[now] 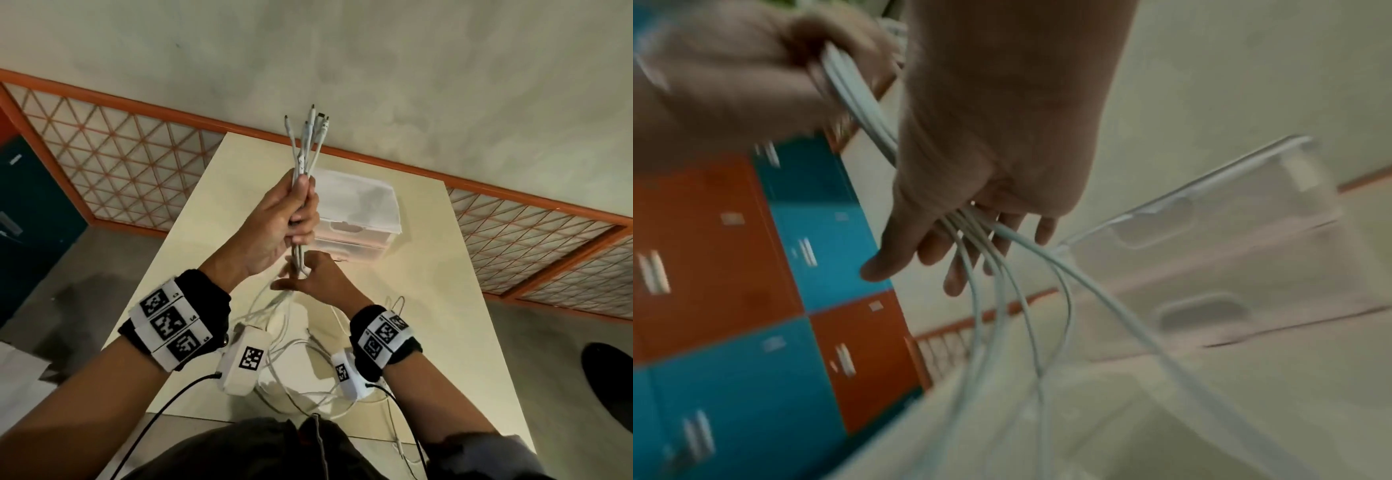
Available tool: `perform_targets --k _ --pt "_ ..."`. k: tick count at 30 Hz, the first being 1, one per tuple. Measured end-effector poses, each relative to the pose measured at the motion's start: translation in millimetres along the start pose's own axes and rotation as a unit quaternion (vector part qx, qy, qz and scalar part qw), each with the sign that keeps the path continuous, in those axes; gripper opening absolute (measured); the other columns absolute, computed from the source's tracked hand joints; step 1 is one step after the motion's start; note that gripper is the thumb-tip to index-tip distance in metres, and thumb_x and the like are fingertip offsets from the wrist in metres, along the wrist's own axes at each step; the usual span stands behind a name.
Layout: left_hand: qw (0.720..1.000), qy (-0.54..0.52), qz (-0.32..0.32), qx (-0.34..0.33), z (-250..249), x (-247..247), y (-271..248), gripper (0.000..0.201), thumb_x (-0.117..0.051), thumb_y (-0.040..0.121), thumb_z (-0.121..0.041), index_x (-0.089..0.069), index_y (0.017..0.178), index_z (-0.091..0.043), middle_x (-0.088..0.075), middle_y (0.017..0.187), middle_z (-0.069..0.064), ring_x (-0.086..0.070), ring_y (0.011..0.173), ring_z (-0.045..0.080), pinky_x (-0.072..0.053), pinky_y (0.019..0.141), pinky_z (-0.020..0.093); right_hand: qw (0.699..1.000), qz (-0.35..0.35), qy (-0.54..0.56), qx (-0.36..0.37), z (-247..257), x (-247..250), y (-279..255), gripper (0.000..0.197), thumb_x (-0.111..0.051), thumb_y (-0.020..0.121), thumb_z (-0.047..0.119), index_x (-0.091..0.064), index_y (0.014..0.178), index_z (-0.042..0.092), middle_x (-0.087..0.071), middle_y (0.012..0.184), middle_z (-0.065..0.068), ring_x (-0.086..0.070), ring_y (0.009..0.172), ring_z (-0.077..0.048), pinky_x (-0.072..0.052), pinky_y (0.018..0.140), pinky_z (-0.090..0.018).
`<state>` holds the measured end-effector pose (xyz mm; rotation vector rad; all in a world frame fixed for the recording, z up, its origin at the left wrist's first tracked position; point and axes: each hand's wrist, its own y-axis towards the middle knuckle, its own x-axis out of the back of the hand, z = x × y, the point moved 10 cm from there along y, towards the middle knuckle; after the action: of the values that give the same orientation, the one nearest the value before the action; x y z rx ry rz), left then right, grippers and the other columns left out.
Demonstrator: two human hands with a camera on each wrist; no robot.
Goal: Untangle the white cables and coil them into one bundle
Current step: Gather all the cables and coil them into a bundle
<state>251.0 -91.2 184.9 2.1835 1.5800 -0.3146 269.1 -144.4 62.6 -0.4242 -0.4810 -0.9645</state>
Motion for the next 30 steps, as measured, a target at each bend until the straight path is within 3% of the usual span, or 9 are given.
perform_targets --k 5,7,9,12,16,20,22,26,30 --pt "0.999 0.026 -0.043 0.006 -12.1 34.9 -9.1 0.029 -0.031 0.101 -0.029 -0.039 0.077 -0.016 -0.029 0.050 -0.013 -0.021 0.038 0.001 -0.016 0.037 0.018 0.996 -0.074 -0.023 -0.035 -49.8 36.5 -2.6 0.048 -0.080 0.074 0.034 -0.043 0.054 0.011 -0.038 0.056 0.002 -0.031 0.053 -0.003 -0.026 0.057 -0.027" --pt "0.986 0.142 -0.091 0.009 -7.1 50.4 -17.9 0.028 -0.051 0.094 -0.028 -0.044 0.073 -0.011 -0.029 0.048 -0.013 -0.022 0.037 0.002 -0.017 0.037 0.018 0.993 -0.111 -0.022 -0.040 -48.3 56.7 -2.4 0.030 -0.079 0.076 0.018 -0.056 0.060 0.007 -0.046 0.059 0.001 -0.037 0.046 0.004 -0.029 0.052 -0.018" --pt "0.953 0.276 -0.122 0.000 -2.0 57.7 -24.1 0.031 -0.072 0.083 -0.018 -0.047 0.067 -0.009 -0.034 0.046 -0.013 -0.026 0.040 0.002 -0.024 0.041 0.015 0.991 -0.129 0.023 -0.037 -36.6 71.9 -0.1 0.006 -0.075 0.077 0.003 -0.072 0.082 0.001 -0.065 0.063 0.004 -0.050 0.047 0.013 -0.041 0.050 -0.008" --pt "0.929 0.346 -0.132 -0.005 11.7 61.6 -24.5 0.032 -0.087 0.062 -0.020 -0.057 0.070 -0.016 -0.053 0.052 -0.015 -0.041 0.049 0.001 -0.035 0.050 0.014 0.988 -0.153 0.010 0.031 1.5 90.0 3.8 0.020 -0.071 0.083 0.012 -0.064 0.065 0.017 -0.051 0.043 0.013 -0.044 0.039 0.003 -0.037 0.043 -0.013" --pt "0.938 0.308 -0.160 0.016 26.6 69.6 -22.0 0.052 -0.093 0.048 -0.037 -0.071 0.091 -0.017 -0.064 0.069 -0.011 -0.050 0.057 0.004 -0.041 0.061 0.021 0.977 -0.157 -0.078 0.118 57.0 93.3 3.5 0.043 -0.072 0.081 0.016 -0.048 0.053 0.036 -0.045 0.046 0.015 -0.044 0.044 0.005 -0.030 0.048 -0.010" --pt "0.937 0.319 -0.137 0.037 28.1 64.7 -13.7 0.045 -0.091 0.058 -0.021 -0.070 0.096 -0.009 -0.040 0.046 -0.014 -0.032 0.039 0.005 -0.026 0.046 0.010 0.969 -0.181 -0.114 0.127 73.1 102.4 5.6 0.038 -0.069 0.076 0.008 -0.051 0.055 0.035 -0.047 0.047 0.019 -0.047 0.045 0.001 -0.034 0.052 -0.014" --pt "0.935 0.330 -0.123 0.046 31.9 63.7 -9.7 0.048 -0.092 0.056 -0.025 -0.070 0.097 -0.012 -0.038 0.047 -0.014 -0.027 0.041 0.006 -0.022 0.044 0.014 0.964 -0.188 -0.136 0.129 77.1 106.6 5.1 0.041 -0.068 0.075 0.009 -0.048 0.052 0.036 -0.045 0.047 0.020 -0.043 0.046 -0.002 -0.033 0.052 -0.018" --pt "0.913 0.365 -0.179 0.011 29.9 72.1 -7.1 0.019 -0.077 0.078 -0.023 -0.069 0.085 -0.007 -0.041 0.040 -0.012 -0.030 0.035 0.005 -0.026 0.042 0.016 0.967 -0.165 -0.134 0.139 81.2 103.5 6.4 0.033 -0.069 0.074 0.012 -0.052 0.055 0.033 -0.050 0.049 0.014 -0.047 0.047 -0.007 -0.039 0.053 -0.023" --pt "0.904 0.378 -0.194 -0.046 12.7 65.8 -4.7 0.018 -0.068 0.087 -0.026 -0.061 0.070 -0.027 -0.044 0.040 -0.011 -0.033 0.039 0.004 -0.029 0.043 0.019 0.978 -0.158 -0.048 0.125 73.2 111.1 5.5 0.019 -0.071 0.078 0.010 -0.060 0.063 0.013 -0.056 0.048 0.003 -0.052 0.039 -0.005 -0.042 0.048 -0.019"
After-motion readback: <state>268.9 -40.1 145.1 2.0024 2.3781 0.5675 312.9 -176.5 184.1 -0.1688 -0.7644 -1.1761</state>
